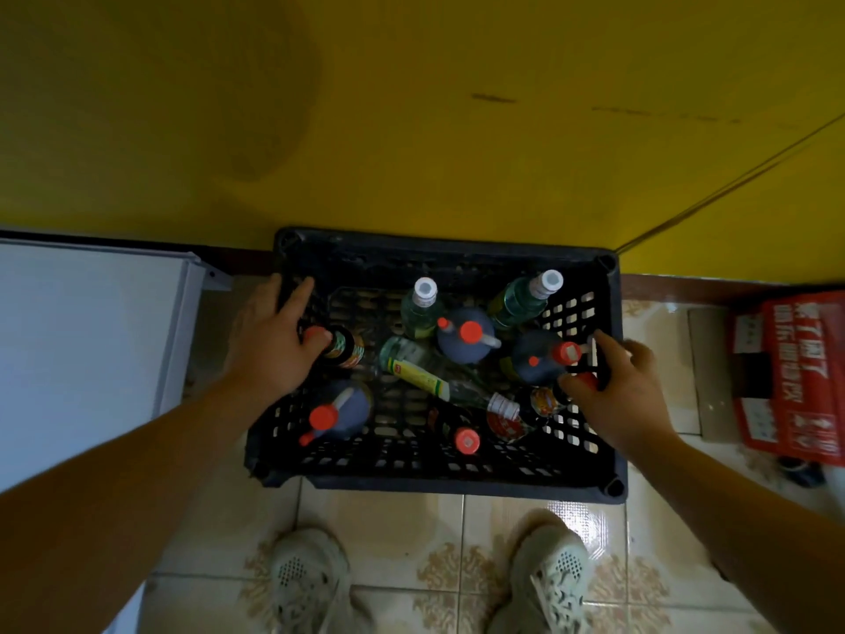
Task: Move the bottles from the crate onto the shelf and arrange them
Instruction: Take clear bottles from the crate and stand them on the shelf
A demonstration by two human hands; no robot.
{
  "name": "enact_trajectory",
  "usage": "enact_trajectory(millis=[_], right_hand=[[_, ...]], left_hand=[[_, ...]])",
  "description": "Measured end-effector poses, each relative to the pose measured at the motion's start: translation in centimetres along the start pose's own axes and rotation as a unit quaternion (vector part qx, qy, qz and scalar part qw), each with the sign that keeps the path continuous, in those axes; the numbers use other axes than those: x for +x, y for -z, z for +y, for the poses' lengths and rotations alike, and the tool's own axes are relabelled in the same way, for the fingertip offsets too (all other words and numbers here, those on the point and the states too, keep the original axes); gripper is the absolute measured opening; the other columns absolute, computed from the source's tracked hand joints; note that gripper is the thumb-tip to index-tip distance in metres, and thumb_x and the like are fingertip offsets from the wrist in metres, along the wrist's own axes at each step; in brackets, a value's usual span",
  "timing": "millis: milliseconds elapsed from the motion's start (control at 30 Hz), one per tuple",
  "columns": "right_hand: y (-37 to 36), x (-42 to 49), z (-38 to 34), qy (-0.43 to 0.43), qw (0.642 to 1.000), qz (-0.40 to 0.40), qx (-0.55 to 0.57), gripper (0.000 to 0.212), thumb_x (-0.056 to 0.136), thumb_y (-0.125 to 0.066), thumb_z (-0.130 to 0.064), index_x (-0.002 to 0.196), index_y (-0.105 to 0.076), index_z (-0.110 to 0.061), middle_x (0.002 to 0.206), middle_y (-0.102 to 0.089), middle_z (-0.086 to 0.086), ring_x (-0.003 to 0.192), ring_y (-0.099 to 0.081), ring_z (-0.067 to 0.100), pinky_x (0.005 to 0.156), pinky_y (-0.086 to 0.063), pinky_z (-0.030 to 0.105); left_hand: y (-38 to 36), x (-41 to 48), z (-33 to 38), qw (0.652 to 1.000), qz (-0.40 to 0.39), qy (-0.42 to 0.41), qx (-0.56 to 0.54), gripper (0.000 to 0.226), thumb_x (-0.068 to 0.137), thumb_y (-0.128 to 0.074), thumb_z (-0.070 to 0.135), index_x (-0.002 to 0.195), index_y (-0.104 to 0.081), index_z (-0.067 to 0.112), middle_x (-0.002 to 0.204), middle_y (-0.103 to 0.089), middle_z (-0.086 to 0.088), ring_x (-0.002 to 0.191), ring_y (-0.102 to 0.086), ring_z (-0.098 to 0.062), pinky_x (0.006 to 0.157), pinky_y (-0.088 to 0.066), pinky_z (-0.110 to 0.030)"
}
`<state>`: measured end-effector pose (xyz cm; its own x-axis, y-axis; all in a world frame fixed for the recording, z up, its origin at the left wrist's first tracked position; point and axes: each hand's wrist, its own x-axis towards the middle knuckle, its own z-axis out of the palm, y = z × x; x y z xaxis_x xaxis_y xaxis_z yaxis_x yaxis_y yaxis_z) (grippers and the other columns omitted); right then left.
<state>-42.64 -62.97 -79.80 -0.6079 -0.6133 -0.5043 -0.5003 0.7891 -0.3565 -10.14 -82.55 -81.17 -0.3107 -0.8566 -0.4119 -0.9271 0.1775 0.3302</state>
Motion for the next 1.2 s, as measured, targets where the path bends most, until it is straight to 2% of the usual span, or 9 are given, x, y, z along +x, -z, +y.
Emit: enact_trajectory(millis=[200,433,533,667,733,867,1000,1100,1200], right_hand=[[-0.1,0.6,-6.4,0.172,0.985,-0.034,-0.008,0.074,0.086,-0.067,-0.04,0.148,-0.031,-0.021,0.148,-0.035,0.007,0.136,-0.031,0.027,0.107,-0.032,0.04],[-3.7,4.6,-12.9,0.25,0.959,-0.134,-0.004,0.078,0.089,-0.062,-0.045,0.151,-0.019,-0.026,0.154,-0.027,0.005,0.138,-0.031,0.029,0.108,-0.035,0.044],[-5.4,6.6,-14.2,0.26,0.95,-0.174,-0.017,0.079,0.089,-0.06,-0.049,0.152,-0.018,-0.026,0.155,-0.025,0.006,0.132,-0.041,0.031,0.105,-0.039,0.044],[-7.2,8.2,-14.9,0.294,0.927,-0.231,0.004,0.072,0.089,-0.061,-0.046,0.148,-0.029,-0.023,0.151,-0.036,0.003,0.135,-0.039,0.022,0.102,-0.036,0.032],[-8.0,8.6,-14.8,0.33,0.911,-0.249,0.009,0.054,0.093,-0.056,-0.04,0.141,-0.042,-0.021,0.141,-0.049,0.001,0.123,-0.05,0.017,0.098,-0.041,0.024],[-8.5,8.2,-14.5,0.337,0.916,-0.209,0.061,0.035,0.1,-0.046,-0.031,0.132,-0.05,-0.016,0.099,-0.057,-0.008,0.075,-0.049,-0.003,0.061,-0.034,0.001],[-5.5,5.5,-15.9,0.313,0.92,-0.188,0.145,0.036,0.102,-0.041,-0.031,0.133,-0.047,-0.016,0.11,-0.057,-0.005,0.095,-0.053,0.01,0.073,-0.039,0.017],[-0.6,1.8,-18.7,0.304,0.923,-0.155,0.176,0.034,0.101,-0.039,-0.037,0.126,-0.05,-0.017,0.099,-0.057,-0.01,0.093,-0.056,0.013,0.073,-0.045,0.027],[5.7,-2.8,-22.0,0.285,0.928,-0.086,0.224,0.028,0.098,-0.041,-0.044,0.109,-0.054,-0.021,0.098,-0.058,-0.001,0.095,-0.057,0.021,0.078,-0.048,0.037]], left_hand=[[-0.7,-0.5,4.9,0.992,-0.035,-0.117,-0.027,0.074,0.091,-0.059,0.033,0.15,-0.017,0.022,0.159,-0.009,-0.006,0.147,-0.005,-0.024,0.117,-0.012,-0.039],[-5.5,3.4,6.9,0.97,-0.129,0.03,-0.206,0.086,0.086,-0.068,0.025,0.151,-0.013,0.018,0.157,-0.018,-0.005,0.142,-0.024,-0.027,0.114,-0.028,-0.039],[-7.9,5.2,5.9,0.952,-0.155,0.043,-0.262,0.078,0.083,-0.07,0.016,0.147,-0.026,0.015,0.138,-0.044,-0.001,0.128,-0.043,-0.019,0.098,-0.038,-0.029],[-10.8,7.0,5.1,0.946,-0.19,0.02,-0.261,0.072,0.084,-0.069,0.015,0.144,-0.03,0.017,0.126,-0.046,0.005,0.118,-0.045,-0.012,0.087,-0.037,-0.025],[-12.0,7.7,4.8,0.943,-0.193,0.002,-0.271,0.075,0.083,-0.07,0.016,0.145,-0.029,0.02,0.134,-0.048,0.001,0.121,-0.046,-0.016,0.09,-0.039,-0.028],[-11.9,8.0,4.9,0.929,-0.157,-0.009,-0.334,0.075,0.081,-0.072,0.012,0.142,-0.032,0.025,0.127,-0.048,0.008,0.116,-0.046,-0.012,0.098,-0.04,-0.033],[-7.7,5.9,6.2,0.907,-0.156,-0.022,-0.391,0.07,0.082,-0.07,0.006,0.14,-0.034,0.023,0.127,-0.049,0.008,0.118,-0.05,-0.015,0.097,-0.044,-0.032],[-1.8,3.0,7.6,0.899,-0.16,-0.025,-0.407,0.074,0.079,-0.072,0.002,0.14,-0.034,0.022,0.118,-0.051,0.016,0.11,-0.053,-0.006,0.087,-0.047,-0.016],[4.6,-1.8,9.1,0.909,-0.172,-0.047,-0.377,0.101,0.067,-0.082,0.007,0.146,-0.022,0.027,0.139,-0.046,0.009,0.127,-0.046,-0.012,0.104,-0.042,-0.034]])
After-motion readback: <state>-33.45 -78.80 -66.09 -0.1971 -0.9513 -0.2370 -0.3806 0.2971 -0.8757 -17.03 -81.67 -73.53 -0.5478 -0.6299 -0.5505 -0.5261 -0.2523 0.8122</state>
